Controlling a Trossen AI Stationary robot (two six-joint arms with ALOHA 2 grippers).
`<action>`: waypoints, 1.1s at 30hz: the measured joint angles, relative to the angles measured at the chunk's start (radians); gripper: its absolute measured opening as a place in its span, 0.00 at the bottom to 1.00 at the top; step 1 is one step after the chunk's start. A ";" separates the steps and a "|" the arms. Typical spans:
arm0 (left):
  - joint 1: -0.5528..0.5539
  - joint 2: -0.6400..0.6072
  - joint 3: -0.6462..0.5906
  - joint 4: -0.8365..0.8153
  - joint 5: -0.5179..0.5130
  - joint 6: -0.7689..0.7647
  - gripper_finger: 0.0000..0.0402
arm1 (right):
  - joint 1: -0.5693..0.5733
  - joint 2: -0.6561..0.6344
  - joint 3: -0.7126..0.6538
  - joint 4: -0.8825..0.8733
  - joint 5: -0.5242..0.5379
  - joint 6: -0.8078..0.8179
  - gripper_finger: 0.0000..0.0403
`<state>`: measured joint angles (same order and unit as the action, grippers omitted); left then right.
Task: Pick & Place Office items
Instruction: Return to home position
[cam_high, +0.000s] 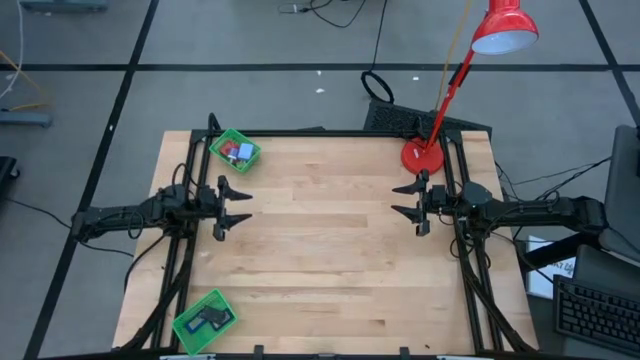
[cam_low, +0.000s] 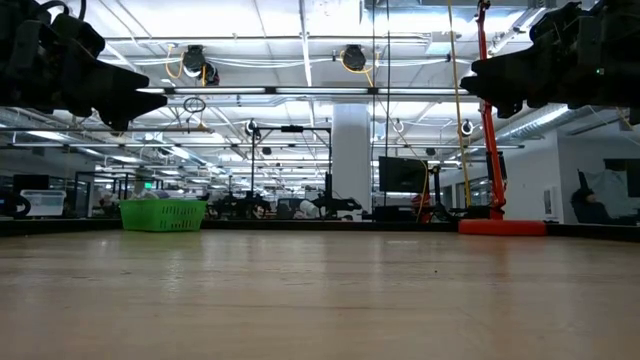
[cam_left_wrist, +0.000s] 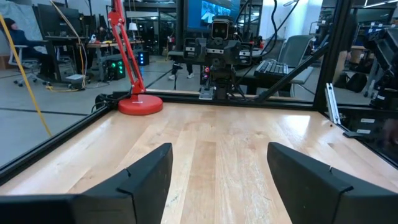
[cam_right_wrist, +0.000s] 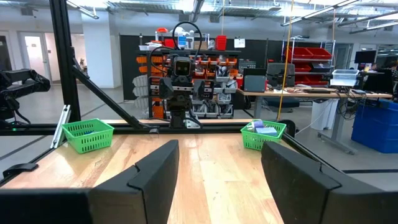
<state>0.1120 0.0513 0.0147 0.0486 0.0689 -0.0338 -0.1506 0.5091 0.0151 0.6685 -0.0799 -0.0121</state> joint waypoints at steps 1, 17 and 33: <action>0.000 0.000 0.000 0.000 0.000 0.000 0.66 | 0.000 0.000 0.000 0.000 0.000 0.000 0.55; 0.000 0.000 0.000 0.000 0.000 0.000 0.68 | 0.000 0.000 0.000 0.000 0.000 0.000 0.55; 0.000 0.000 0.000 0.000 0.000 0.000 0.70 | 0.000 0.000 0.000 0.000 0.000 0.000 0.55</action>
<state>0.1118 0.0513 0.0147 0.0486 0.0691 -0.0338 -0.1508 0.5091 0.0147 0.6685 -0.0799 -0.0124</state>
